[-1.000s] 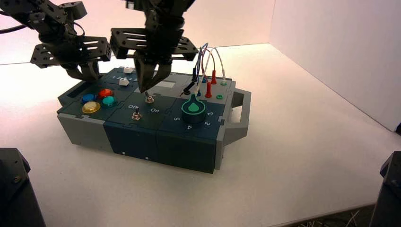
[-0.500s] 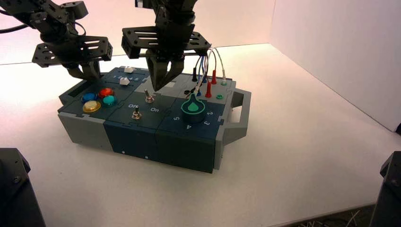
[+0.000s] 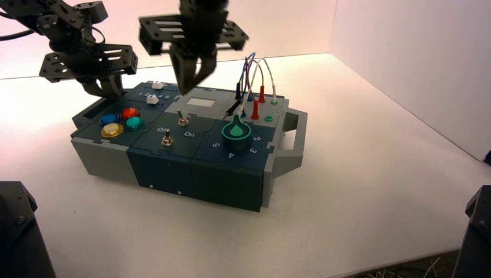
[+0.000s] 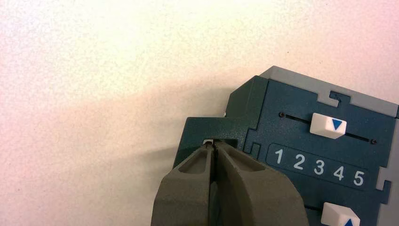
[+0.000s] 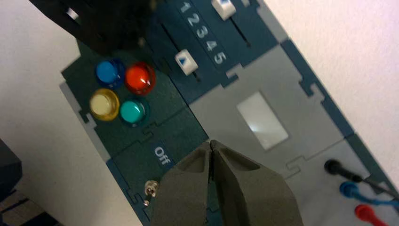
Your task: Flip the top switch on with the right gripper.
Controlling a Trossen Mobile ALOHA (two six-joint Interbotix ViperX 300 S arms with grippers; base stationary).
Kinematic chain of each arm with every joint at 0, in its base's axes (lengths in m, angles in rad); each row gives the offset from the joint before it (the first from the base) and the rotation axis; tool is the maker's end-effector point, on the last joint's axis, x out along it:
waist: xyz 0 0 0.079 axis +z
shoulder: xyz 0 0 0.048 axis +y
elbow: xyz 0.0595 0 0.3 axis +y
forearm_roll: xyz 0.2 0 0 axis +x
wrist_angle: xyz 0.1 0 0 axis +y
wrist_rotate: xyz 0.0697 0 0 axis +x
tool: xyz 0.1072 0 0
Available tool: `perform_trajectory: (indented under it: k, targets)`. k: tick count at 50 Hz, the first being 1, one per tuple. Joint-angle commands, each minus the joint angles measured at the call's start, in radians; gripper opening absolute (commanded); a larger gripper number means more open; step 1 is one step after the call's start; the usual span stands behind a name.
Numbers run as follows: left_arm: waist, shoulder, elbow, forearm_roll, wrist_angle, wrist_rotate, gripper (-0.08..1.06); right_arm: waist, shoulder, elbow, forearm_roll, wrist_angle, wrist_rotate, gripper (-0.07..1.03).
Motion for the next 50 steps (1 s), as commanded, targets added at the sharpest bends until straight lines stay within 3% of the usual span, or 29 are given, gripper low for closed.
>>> perform_trajectory:
  k: [1,50]
  targets:
    - [-0.002,0.014,-0.014,-0.002,-0.005,-0.003,-0.03,0.012,-0.009,-0.052,-0.006,0.012,0.006,-0.02]
    - [-0.002,0.034,-0.029,-0.002,-0.005,-0.003,-0.03,0.054,0.046,-0.077,-0.002,0.048,0.006,-0.02]
